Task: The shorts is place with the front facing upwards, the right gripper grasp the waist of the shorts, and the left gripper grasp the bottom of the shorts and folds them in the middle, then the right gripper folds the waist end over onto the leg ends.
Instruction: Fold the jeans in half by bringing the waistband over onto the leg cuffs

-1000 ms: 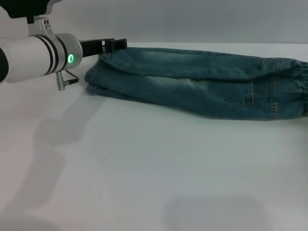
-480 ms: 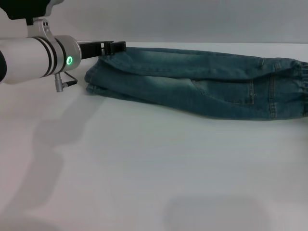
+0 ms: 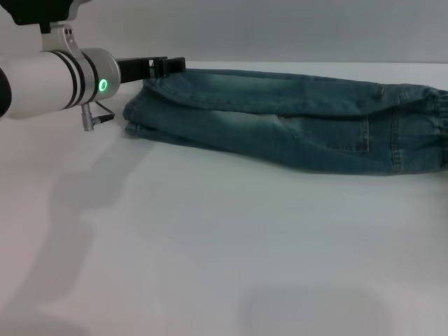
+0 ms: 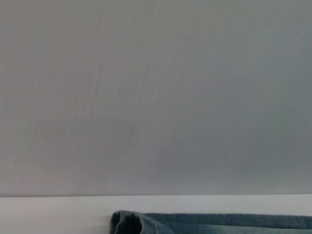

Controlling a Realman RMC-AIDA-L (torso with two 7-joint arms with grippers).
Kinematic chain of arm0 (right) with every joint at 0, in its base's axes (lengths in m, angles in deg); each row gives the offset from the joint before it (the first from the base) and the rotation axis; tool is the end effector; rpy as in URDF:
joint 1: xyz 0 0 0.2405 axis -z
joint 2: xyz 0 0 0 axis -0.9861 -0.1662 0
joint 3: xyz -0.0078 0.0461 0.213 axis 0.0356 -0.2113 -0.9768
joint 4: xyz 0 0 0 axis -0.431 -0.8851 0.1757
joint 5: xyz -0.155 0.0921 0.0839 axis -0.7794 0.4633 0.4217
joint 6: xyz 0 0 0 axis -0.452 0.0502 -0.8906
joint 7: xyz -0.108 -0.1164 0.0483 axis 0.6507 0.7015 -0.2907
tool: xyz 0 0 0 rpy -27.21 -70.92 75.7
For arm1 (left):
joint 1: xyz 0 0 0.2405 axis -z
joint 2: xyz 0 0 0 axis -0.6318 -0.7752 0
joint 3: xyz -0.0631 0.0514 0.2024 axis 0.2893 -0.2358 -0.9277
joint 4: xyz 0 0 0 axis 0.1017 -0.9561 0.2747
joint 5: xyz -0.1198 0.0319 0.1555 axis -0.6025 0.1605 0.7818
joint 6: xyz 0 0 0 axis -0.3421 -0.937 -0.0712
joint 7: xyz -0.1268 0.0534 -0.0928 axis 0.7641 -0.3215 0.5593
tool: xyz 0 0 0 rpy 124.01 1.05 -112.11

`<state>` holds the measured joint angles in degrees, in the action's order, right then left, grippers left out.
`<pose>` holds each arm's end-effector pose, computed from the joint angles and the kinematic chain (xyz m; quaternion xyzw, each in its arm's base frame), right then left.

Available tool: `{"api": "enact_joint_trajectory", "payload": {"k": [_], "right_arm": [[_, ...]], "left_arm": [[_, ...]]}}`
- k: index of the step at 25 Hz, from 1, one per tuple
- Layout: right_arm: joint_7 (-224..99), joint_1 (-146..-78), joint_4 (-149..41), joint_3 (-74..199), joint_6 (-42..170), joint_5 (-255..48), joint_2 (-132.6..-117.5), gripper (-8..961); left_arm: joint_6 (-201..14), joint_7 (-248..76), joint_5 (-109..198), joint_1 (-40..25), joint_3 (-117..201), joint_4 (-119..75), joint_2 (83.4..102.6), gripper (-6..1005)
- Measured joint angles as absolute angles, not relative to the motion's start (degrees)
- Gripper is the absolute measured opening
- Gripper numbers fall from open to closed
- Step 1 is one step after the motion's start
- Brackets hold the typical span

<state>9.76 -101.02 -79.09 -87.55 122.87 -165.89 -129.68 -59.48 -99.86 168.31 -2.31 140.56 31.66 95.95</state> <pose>0.3579 0.3313 0.0479 -0.4681 0.6783 0.4365 0.3609 -0.1740 0.4359 -0.0143 -0.7786 -0.4528 -0.1456 0.4094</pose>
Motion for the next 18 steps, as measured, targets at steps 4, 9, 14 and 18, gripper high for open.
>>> {"api": "enact_joint_trajectory", "payload": {"k": [4, 9, 14, 18], "right_arm": [[9.8, -101.9, -78.7, -87.5, 121.7, -167.2, -129.43, 777], [8.2, -103.2, -78.6, -87.5, 121.5, -169.8, -129.08, 776], [5.4, -103.5, -78.9, -87.6, 121.4, -172.3, -128.74, 704], [5.6, -103.1, -79.1, -87.8, 120.3, -172.3, -128.86, 520]], "left_arm": [[-59.5, -99.9, 168.3, -2.1, 140.6, 31.7, 95.94, 858], [-59.5, -99.9, 168.3, -2.0, 140.6, 31.7, 95.95, 857], [-59.4, -99.9, 168.3, -1.5, 140.7, 31.7, 95.95, 859], [-59.4, -99.9, 168.3, -1.4, 140.7, 31.6, 95.95, 859]]}}
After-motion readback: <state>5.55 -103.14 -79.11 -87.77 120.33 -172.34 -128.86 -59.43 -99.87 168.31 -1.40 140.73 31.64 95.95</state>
